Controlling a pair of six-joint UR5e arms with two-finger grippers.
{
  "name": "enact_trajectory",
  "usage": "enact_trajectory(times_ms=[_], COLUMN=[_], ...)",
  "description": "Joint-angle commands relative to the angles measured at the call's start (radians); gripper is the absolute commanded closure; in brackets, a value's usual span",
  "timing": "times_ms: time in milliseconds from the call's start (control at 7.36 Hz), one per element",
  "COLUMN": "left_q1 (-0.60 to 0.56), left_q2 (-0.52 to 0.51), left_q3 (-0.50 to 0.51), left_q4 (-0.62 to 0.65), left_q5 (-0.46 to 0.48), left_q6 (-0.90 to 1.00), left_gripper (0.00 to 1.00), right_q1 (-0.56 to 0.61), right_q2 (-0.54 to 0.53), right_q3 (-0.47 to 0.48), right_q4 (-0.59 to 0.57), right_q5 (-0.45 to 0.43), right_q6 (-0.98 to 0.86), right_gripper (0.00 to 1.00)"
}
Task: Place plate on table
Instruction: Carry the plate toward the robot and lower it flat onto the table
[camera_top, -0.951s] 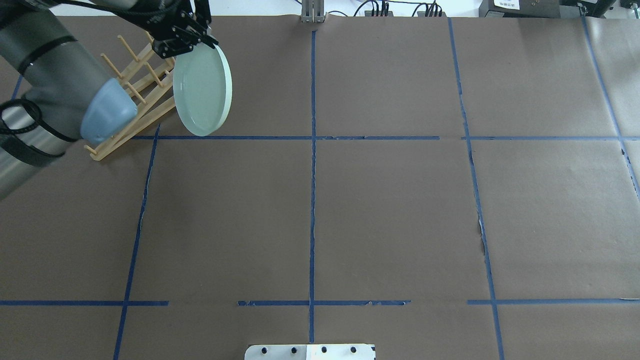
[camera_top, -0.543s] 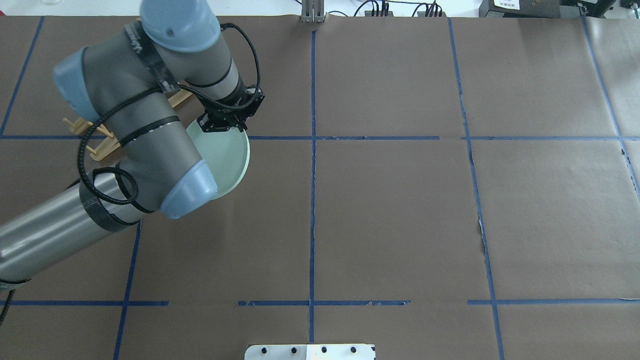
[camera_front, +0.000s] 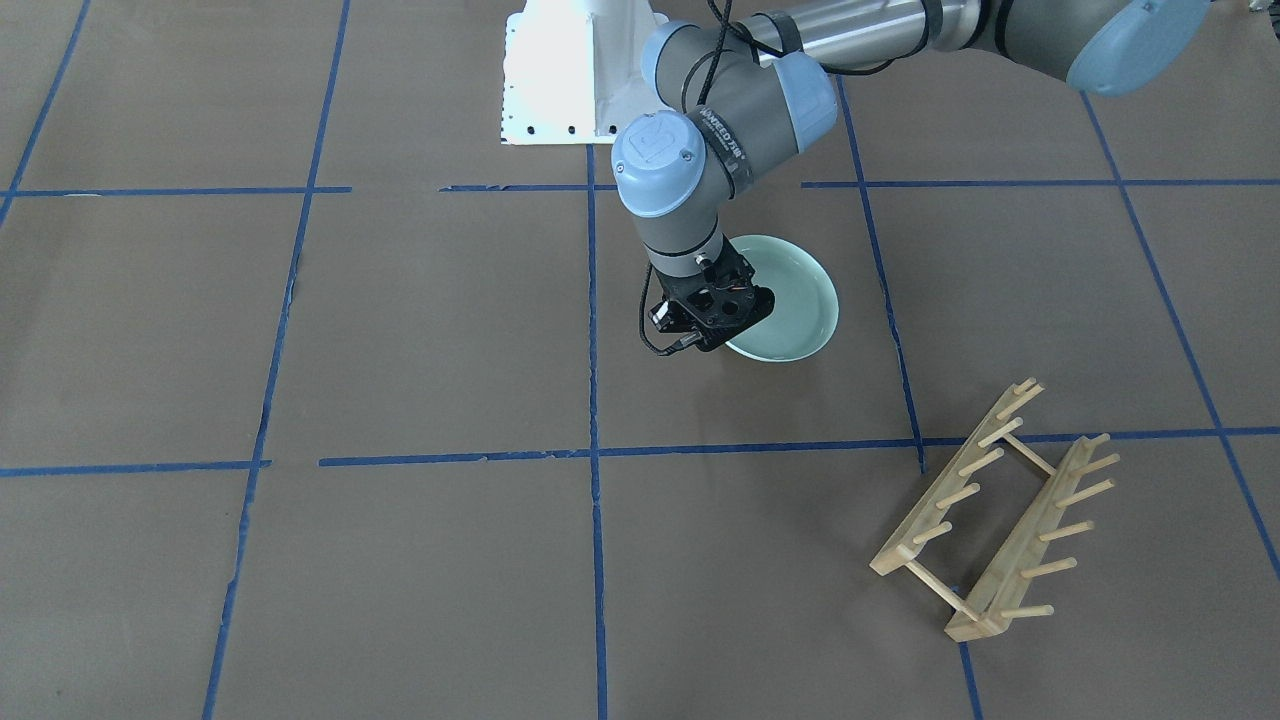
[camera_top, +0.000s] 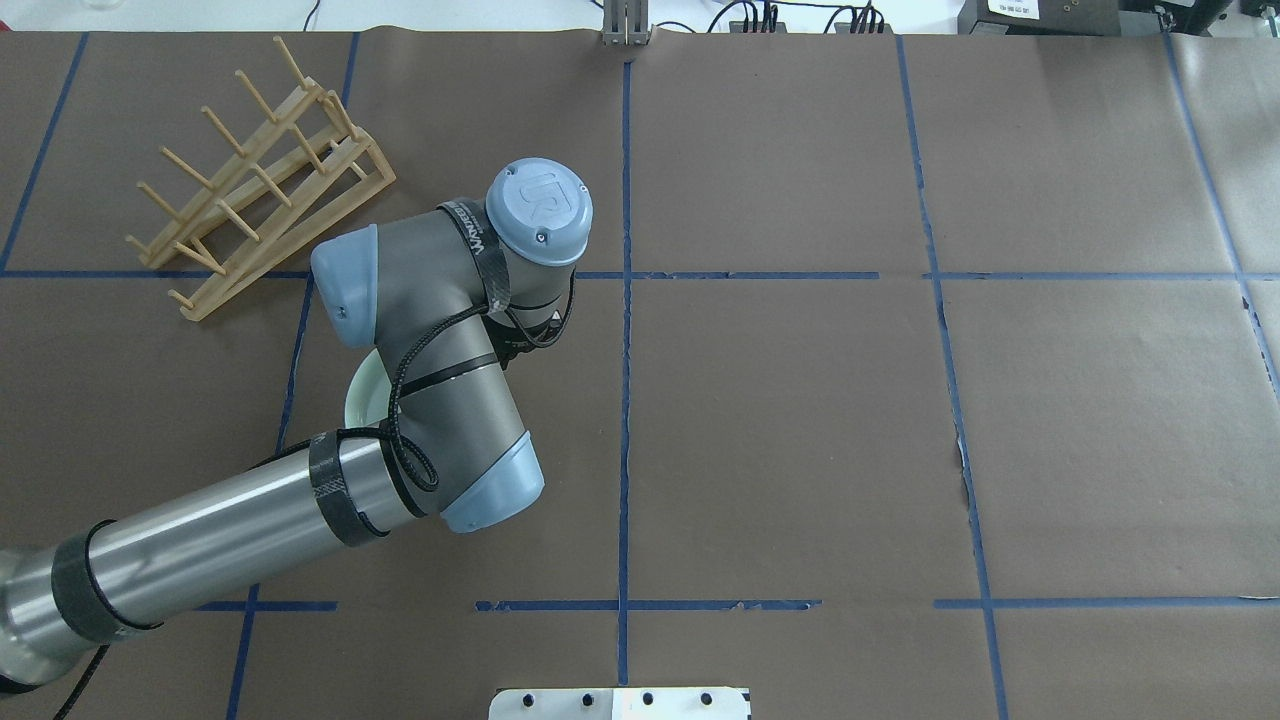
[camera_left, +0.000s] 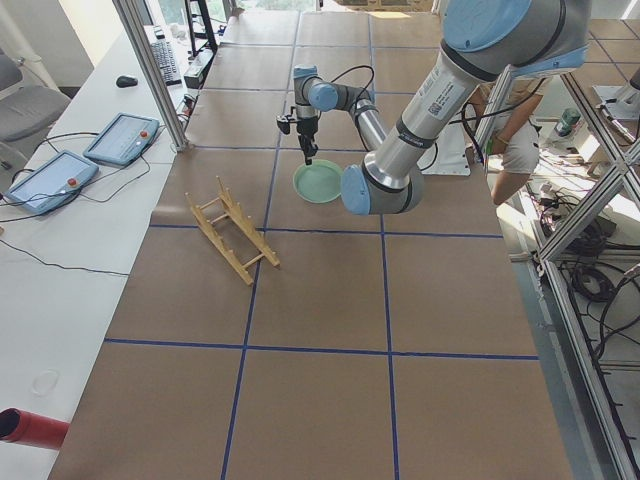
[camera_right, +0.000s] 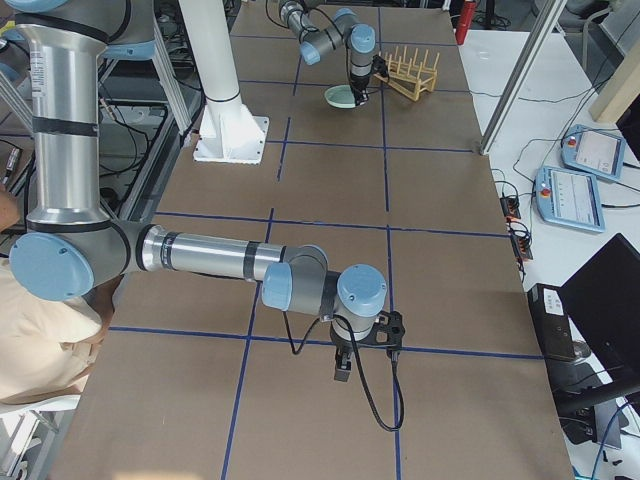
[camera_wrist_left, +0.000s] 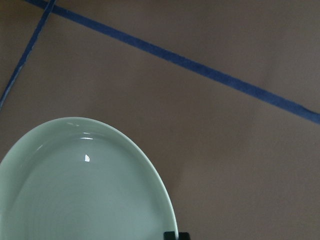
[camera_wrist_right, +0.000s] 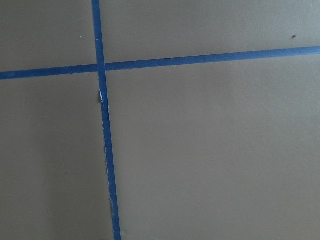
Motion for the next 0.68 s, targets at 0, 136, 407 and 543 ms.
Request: enact_trajectory(times_ms=[0, 136, 407, 543], left_q1=[0.020, 0.020, 0.000, -0.072], left_q2=[0.006, 0.017, 0.052, 0.100], left_q3=[0.010, -0.001, -0.086, -0.207], left_q4=[-0.020, -0.068, -0.139, -0.155], left_q5=[0.013, 0.013, 0.013, 0.004], left_q6=[0.003, 0.002, 0.003, 0.098], left_gripper=[0.78, 0.02, 0.00, 0.00], right_q1=[0.000, 0.000, 0.000, 0.000], right_q2=[0.000, 0.000, 0.000, 0.000], right_q3=[0.000, 0.000, -0.001, 0.000], right_q4=[0.000, 0.000, 0.000, 0.000], right_q5=[0.000, 0.000, 0.000, 0.000], right_q6=[0.000, 0.000, 0.000, 0.000], right_gripper=[0.00, 0.00, 0.00, 0.00])
